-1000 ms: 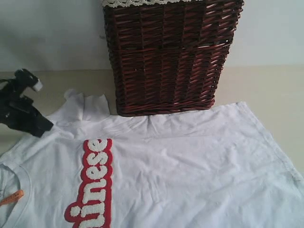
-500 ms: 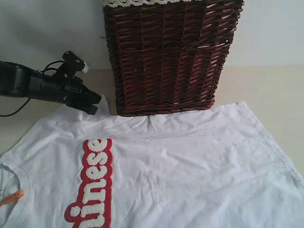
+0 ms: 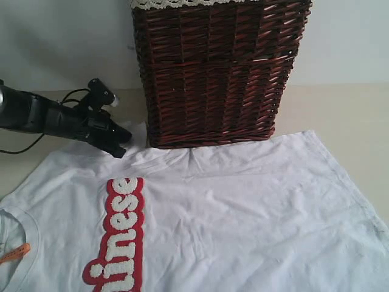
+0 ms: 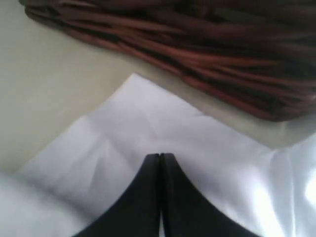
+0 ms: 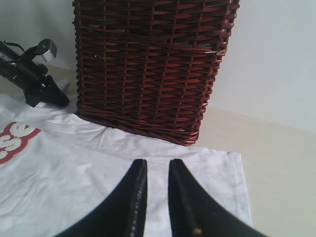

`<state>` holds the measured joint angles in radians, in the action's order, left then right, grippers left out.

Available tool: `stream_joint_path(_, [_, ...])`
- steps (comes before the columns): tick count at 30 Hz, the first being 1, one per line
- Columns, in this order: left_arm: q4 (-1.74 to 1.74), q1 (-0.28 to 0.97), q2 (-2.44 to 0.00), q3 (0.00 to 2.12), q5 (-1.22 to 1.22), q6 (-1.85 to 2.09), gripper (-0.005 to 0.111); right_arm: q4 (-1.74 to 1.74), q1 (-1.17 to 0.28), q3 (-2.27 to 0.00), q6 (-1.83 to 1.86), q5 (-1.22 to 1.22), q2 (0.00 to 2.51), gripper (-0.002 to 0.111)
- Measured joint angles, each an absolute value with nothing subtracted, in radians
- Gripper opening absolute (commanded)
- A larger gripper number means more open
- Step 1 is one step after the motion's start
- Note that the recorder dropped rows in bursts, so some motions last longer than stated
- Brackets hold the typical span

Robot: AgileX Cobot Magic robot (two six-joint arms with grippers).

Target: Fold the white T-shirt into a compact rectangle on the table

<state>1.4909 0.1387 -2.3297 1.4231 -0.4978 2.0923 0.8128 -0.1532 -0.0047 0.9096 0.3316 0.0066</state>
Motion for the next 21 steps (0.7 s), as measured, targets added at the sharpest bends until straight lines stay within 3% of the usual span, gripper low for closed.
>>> stream_joint_path(9, [1.525, 0.087, -2.289, 1.502, -0.405, 1.891, 0.0, 0.813, -0.153, -0.005, 0.91, 0.332, 0.007, 0.017])
stream_joint_path(16, [1.389, -0.039, -2.257, 1.509, -0.567, 1.669, 0.0, 0.813, -0.153, -0.005, 0.91, 0.332, 0.007, 0.017])
stream_joint_path(21, [1.238, -0.051, -2.291, 1.509, -0.667, 1.647, 0.0, 0.813, -0.153, -0.005, 0.91, 0.332, 0.007, 0.017])
